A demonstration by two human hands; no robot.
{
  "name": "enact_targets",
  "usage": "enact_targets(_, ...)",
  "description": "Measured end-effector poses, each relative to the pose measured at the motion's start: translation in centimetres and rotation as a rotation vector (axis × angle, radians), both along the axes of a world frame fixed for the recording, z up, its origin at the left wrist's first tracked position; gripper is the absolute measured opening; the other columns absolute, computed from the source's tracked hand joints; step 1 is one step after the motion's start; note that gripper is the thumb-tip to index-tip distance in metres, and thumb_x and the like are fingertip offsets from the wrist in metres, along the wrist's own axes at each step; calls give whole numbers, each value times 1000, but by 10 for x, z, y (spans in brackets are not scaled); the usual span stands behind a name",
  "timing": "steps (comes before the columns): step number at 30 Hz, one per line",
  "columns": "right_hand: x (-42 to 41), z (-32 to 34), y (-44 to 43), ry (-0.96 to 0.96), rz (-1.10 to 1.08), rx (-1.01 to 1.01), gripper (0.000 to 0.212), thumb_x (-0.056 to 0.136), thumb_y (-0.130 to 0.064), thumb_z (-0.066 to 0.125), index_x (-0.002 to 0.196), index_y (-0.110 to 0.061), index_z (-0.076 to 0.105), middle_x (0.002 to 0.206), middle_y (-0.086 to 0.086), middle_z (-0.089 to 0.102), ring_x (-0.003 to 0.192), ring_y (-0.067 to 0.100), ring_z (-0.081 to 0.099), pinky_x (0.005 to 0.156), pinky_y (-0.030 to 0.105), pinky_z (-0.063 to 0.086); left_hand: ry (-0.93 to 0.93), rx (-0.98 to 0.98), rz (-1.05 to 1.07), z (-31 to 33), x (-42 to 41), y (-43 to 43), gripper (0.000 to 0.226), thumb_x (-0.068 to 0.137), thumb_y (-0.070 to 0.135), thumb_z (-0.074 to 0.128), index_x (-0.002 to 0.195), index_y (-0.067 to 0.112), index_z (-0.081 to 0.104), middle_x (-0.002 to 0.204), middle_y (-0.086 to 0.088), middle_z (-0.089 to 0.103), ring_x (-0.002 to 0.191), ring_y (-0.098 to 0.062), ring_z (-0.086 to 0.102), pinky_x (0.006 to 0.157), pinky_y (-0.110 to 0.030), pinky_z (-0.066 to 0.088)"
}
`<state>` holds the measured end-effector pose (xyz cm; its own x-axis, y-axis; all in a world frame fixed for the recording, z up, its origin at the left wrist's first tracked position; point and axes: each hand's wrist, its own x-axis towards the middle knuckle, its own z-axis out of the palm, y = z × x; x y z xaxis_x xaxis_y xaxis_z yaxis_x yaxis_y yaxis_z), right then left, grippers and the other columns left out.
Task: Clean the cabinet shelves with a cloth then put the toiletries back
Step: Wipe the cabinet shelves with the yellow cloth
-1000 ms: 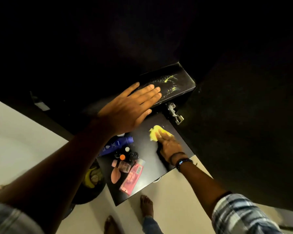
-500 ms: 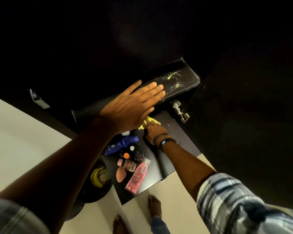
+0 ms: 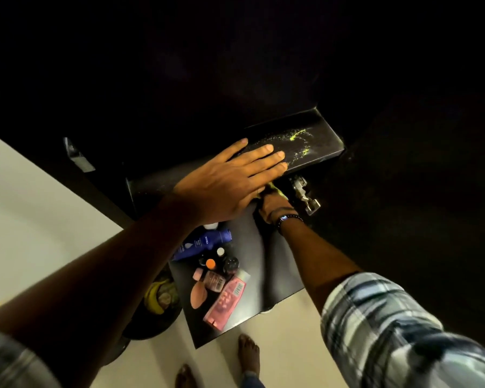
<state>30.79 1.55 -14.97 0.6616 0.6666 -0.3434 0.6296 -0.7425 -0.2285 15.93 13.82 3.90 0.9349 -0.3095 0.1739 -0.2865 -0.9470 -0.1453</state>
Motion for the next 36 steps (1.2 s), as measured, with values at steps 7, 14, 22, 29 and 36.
enact_targets(7,-50,13,-5,-12,216,179,54,86,-7,49,140,-10,43,148,17,37,137,31,33,116,35,23,22,5,0,1,0,0,54,99,32,29,149,21,15,157,0,16,145,-16,12,118,-43,11)
enact_targets(14,-18,9,-28,-62,-27,7,64,89,-21,49,148,-23,25,158,4,20,143,24,24,116,41,20,47,-13,0,2,-1,-3,54,99,32,29,149,21,13,158,0,14,145,-15,9,119,-42,8)
enact_targets(22,-69,12,-13,23,226,115,62,81,-14,52,142,-18,40,154,11,30,140,29,30,115,37,22,45,-8,4,4,-2,-2,55,99,30,33,150,21,15,158,1,15,145,-15,10,119,-41,7)
enact_targets(29,-59,0,-96,0,-85,65,63,88,-20,42,149,-19,25,159,7,13,147,24,13,120,34,5,42,-7,1,5,-2,-4,56,98,30,37,149,21,16,157,1,17,145,-14,12,118,-41,7)
enact_targets(36,-90,-7,-107,103,-108,97,73,79,-35,22,148,-9,25,156,19,17,145,38,16,119,43,10,30,43,-4,5,-2,-2,54,99,34,24,149,19,15,157,-2,18,145,-17,12,119,-41,9)
